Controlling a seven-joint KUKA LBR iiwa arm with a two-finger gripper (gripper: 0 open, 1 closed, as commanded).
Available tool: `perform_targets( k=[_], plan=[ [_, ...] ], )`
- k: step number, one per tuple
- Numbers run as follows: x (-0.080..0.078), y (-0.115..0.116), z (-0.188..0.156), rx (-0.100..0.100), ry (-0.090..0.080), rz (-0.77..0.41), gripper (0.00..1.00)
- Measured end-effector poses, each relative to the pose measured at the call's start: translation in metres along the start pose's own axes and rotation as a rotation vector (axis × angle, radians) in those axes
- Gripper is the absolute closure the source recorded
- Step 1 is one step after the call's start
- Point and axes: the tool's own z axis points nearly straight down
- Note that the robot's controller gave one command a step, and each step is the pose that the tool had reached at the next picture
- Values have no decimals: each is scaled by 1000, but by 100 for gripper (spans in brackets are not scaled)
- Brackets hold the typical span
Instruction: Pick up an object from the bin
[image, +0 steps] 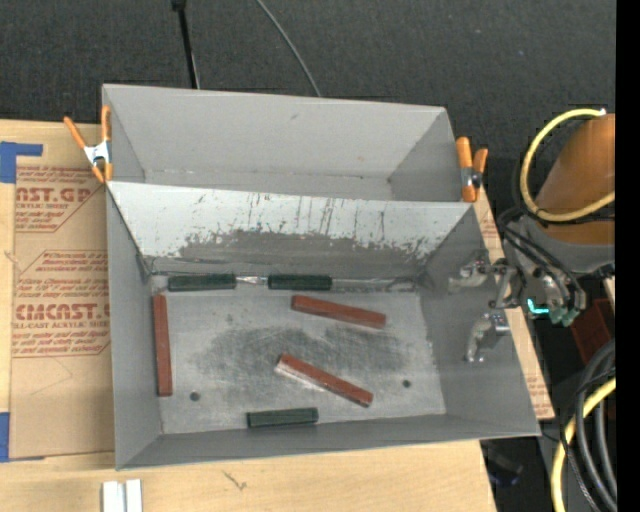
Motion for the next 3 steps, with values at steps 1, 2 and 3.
perform_targets(
  k=[1,2,3],
  plan=[
    [-2,1,-4,1,-7,-1,0],
    [-12,6,40,4,-16,-25,0],
    [2,45,110,1,-11,1,0]
  ],
)
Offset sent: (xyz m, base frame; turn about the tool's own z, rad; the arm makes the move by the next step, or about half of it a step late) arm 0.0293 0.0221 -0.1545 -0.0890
